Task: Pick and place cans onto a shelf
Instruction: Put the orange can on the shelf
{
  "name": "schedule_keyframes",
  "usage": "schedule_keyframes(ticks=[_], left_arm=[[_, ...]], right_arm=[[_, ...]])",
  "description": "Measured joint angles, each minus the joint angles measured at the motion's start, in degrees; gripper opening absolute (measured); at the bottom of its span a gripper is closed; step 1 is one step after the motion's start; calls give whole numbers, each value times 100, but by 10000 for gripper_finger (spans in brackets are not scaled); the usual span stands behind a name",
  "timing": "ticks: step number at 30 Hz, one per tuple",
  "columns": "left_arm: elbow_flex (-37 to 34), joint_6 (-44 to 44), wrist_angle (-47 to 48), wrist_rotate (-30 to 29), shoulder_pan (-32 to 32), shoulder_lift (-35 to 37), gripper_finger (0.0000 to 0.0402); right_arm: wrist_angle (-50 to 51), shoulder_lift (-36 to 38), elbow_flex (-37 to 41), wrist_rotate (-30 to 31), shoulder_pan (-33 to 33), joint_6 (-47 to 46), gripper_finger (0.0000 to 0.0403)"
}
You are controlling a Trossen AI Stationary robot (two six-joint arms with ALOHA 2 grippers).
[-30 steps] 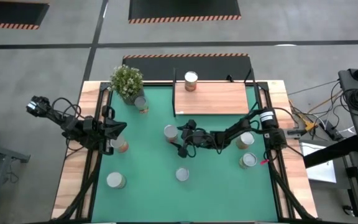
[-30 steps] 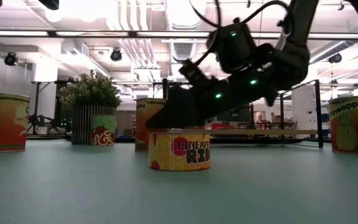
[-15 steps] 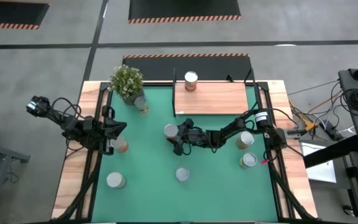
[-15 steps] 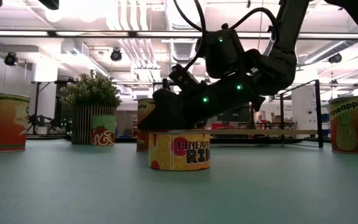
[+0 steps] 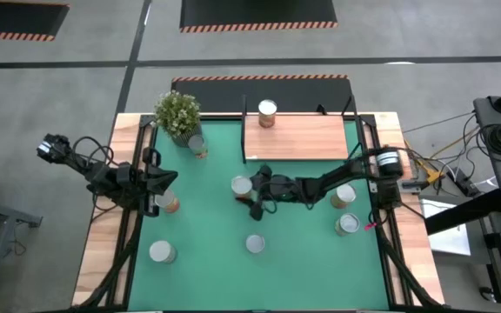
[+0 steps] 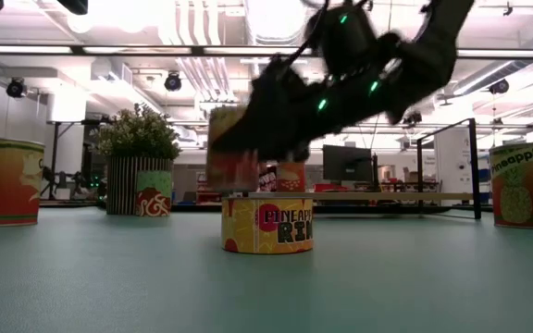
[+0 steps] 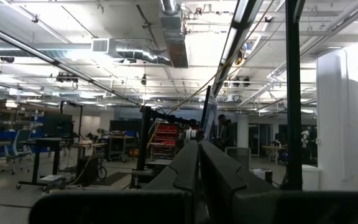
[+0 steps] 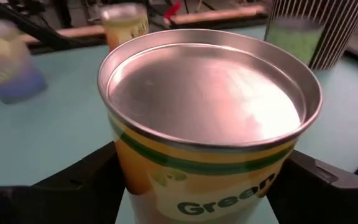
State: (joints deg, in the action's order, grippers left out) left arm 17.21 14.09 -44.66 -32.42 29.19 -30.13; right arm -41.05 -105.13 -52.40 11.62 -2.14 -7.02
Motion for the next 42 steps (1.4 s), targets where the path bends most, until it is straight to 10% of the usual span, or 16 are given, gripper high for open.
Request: schedule_keyframes(ticks=[14, 42], left_arm=[[0, 0, 15, -4, 0, 0, 0], [0, 46, 15, -17, 0, 0, 0]], right_arm=[[518, 2517, 1584, -114, 1057, 580, 297], [-484, 917, 1331, -409, 2402, 865, 297]])
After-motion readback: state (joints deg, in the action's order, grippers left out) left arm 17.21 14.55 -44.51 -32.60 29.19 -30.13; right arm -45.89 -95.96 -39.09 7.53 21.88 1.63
